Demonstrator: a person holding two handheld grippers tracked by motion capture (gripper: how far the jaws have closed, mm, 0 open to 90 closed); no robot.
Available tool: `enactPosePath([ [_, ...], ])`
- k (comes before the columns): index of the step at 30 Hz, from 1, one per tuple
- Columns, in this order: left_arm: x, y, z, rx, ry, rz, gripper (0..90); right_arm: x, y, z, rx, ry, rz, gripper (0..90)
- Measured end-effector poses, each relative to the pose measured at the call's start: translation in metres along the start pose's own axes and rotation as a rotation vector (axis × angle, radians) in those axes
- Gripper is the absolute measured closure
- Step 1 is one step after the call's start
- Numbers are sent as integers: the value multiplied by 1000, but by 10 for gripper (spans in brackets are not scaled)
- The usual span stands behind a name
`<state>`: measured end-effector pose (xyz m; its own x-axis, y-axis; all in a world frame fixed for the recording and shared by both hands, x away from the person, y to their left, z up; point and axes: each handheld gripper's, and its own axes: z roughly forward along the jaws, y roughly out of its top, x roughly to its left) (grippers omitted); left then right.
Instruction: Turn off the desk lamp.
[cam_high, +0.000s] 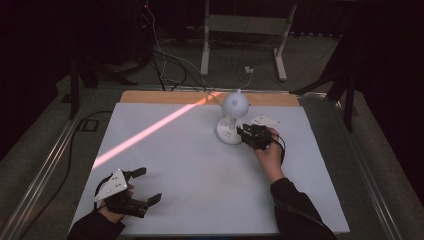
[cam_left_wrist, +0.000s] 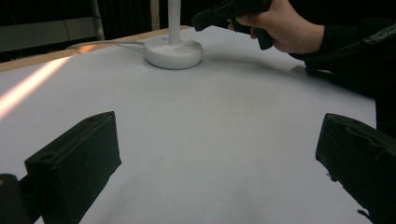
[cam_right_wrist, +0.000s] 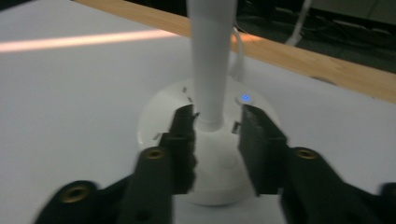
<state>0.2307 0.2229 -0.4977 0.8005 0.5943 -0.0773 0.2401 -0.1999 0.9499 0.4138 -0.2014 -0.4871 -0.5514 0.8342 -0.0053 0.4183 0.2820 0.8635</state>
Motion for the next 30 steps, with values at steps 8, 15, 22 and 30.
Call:
enactPosePath([
  [8,0,0,-1,0,0,2,5,2,2,-8,80,42,-35,0],
  [15,0,0,-1,-3,-1,-1,5,2,2,-31,34,115,-9,0],
  [22,-1,0,-1,-1,-1,1,5,1,-5,-54,24,104,-22,0],
  [30,-1,0,-1,2,-1,4,5,0,-26,-73,32,116,-11,0],
])
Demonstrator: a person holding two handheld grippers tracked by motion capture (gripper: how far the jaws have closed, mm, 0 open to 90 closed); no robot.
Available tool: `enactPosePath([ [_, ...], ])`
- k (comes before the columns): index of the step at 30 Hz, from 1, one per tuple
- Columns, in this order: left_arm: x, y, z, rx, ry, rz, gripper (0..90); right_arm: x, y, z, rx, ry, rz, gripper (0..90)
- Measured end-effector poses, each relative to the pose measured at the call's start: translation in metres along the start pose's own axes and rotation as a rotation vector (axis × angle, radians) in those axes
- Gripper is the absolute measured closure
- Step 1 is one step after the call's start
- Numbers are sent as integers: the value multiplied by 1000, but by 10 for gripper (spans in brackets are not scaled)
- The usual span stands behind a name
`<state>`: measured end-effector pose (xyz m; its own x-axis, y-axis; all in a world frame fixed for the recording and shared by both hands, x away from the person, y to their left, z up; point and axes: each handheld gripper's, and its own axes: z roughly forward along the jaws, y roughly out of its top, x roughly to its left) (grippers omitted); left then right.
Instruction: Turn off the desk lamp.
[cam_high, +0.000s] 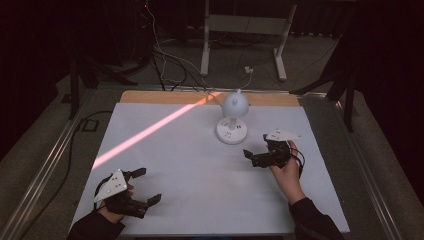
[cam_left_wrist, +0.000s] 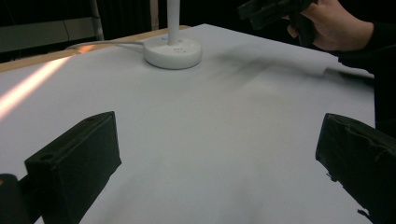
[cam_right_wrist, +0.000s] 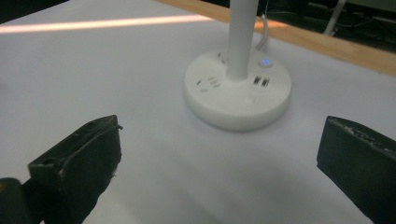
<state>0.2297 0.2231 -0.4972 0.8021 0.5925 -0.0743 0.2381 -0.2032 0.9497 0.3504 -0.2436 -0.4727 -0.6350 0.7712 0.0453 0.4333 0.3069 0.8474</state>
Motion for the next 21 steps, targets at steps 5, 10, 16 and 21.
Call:
enactPosePath([
  [5,0,0,0,-1,1,-1,5,7,-13,-12,8,13,-17,0],
  [10,0,0,0,1,1,4,5,13,-26,-22,16,26,-23,0],
  [16,0,0,0,2,1,2,5,17,-43,-32,45,38,-20,0],
  [21,-1,0,0,1,-2,3,5,15,-56,-43,45,52,-17,0],
])
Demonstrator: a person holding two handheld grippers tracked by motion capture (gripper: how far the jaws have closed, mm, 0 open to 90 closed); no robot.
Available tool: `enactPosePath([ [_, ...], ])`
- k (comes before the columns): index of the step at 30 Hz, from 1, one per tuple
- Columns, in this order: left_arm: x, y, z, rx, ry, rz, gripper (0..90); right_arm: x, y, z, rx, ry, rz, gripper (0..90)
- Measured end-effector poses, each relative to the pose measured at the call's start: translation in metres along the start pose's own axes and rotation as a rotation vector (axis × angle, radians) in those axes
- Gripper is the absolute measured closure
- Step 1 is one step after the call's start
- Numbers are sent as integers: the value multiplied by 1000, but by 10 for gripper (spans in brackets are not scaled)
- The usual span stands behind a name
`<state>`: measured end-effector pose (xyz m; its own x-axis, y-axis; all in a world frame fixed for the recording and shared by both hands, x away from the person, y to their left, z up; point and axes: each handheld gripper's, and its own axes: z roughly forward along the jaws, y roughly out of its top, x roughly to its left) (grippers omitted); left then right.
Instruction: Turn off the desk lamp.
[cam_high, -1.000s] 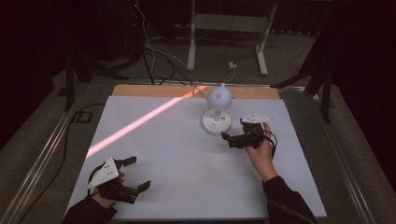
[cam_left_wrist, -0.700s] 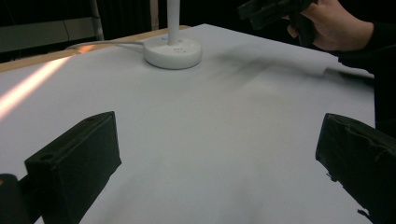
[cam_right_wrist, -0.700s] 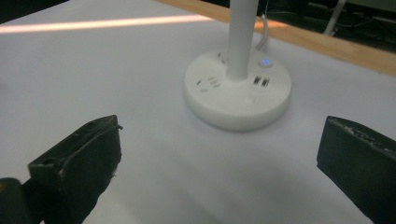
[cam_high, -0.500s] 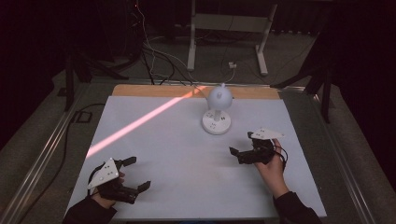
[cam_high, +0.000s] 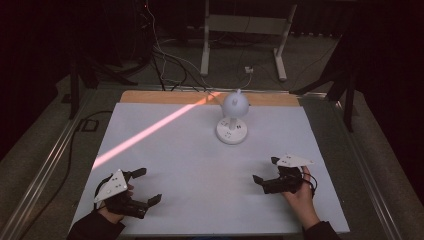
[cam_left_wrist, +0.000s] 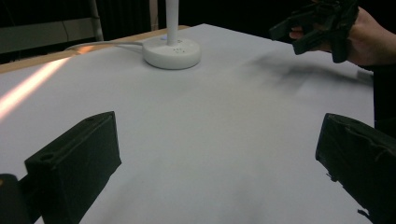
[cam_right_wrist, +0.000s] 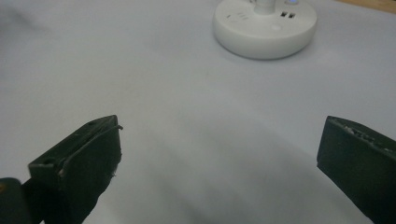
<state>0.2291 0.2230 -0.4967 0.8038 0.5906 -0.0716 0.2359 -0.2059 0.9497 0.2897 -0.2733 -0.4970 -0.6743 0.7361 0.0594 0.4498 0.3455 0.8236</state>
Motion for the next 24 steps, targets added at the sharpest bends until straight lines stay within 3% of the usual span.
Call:
enactPosePath([
  [4,0,0,0,1,0,1,5,-1,-10,-7,22,-10,-11,0],
  [10,-1,0,1,2,0,-1,5,-4,-23,-24,23,-13,23,0],
  [16,-1,0,2,4,1,1,5,-6,-38,-36,82,-47,43,0],
  [20,-1,0,2,6,1,2,5,-9,-40,-38,77,-43,63,0],
  [24,0,0,2,9,2,3,5,-9,-39,-31,104,-22,51,0],
])
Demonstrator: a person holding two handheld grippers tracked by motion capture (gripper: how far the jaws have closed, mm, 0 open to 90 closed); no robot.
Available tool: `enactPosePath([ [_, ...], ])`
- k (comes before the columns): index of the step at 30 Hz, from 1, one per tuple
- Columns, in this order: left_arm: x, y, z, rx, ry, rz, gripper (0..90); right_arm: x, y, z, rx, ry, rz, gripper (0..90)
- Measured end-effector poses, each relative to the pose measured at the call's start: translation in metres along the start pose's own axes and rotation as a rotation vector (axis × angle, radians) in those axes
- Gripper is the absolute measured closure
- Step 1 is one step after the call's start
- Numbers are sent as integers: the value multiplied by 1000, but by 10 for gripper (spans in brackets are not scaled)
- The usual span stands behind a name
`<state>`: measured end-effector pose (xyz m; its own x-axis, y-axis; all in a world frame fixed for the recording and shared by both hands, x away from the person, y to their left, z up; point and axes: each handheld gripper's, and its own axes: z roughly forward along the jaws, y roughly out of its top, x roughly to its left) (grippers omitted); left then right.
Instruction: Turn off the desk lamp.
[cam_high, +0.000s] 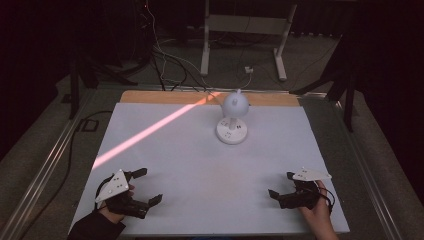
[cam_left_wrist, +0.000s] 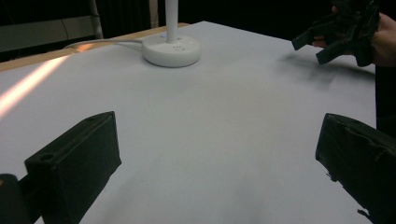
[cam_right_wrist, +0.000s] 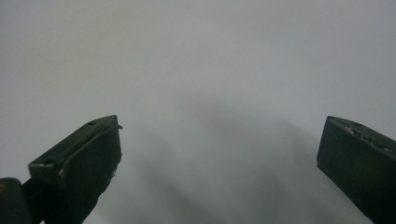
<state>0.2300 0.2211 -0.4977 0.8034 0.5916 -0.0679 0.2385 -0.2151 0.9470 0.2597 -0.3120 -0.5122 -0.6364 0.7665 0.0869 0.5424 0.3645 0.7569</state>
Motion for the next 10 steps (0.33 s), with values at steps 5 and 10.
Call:
enactPosePath([
  [5,0,0,0,0,-1,1,5,1,1,3,3,22,-14,0],
  [10,0,0,0,2,-1,4,5,1,1,3,-2,30,-16,0],
])
